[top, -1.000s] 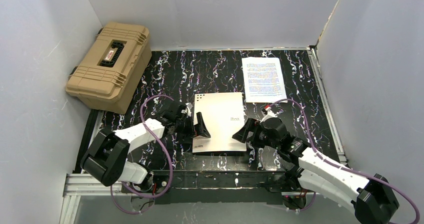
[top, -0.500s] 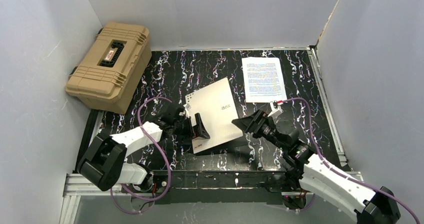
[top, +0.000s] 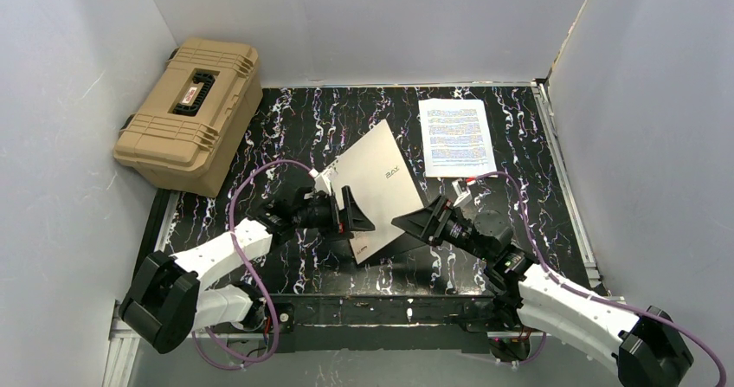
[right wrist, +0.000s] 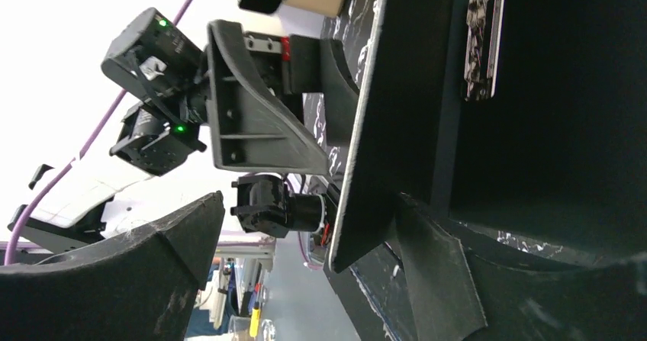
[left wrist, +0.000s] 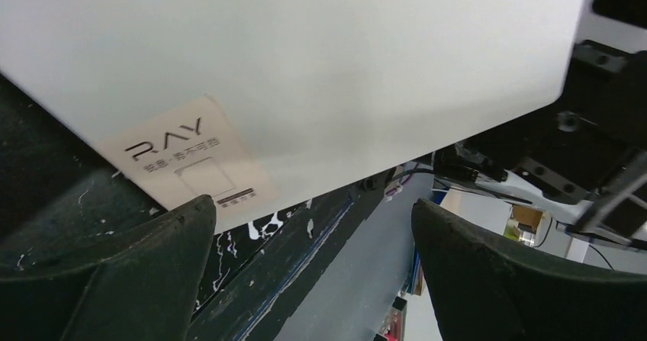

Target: Put the files into the folder

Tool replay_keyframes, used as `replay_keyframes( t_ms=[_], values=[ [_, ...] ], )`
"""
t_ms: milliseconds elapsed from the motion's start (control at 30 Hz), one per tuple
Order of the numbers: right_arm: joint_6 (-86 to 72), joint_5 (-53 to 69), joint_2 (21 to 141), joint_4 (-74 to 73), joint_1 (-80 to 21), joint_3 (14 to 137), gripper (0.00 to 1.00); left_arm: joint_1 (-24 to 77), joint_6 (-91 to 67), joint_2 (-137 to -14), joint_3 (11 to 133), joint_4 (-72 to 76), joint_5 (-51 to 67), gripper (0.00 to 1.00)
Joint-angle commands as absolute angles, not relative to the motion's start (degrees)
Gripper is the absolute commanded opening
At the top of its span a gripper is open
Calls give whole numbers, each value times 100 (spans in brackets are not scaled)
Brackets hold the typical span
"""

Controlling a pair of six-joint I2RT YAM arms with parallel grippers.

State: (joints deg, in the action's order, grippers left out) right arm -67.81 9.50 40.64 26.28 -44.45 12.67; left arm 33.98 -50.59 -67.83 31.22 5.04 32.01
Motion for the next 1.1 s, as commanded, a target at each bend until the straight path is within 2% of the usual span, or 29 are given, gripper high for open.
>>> replay_keyframes(
  t_ms=[0,767,900,1067],
  values=[
    [-6872,1133,4023,2897,-4482,1313,89,3410,-5093,-6660,3060,861,3483,98],
    [-4947,391,4031,1079,-4482,2425,69,3404,-5035,-6882,2923,861,3476,98],
    [-4704,276,4060,912,-4478,2574,63,3401,-5048,-6862,2897,861,3485,98],
    [-4451,205,4087,745,-4483,2716,49,3385,-5096,-6780,2883,857,3495,98]
  ],
)
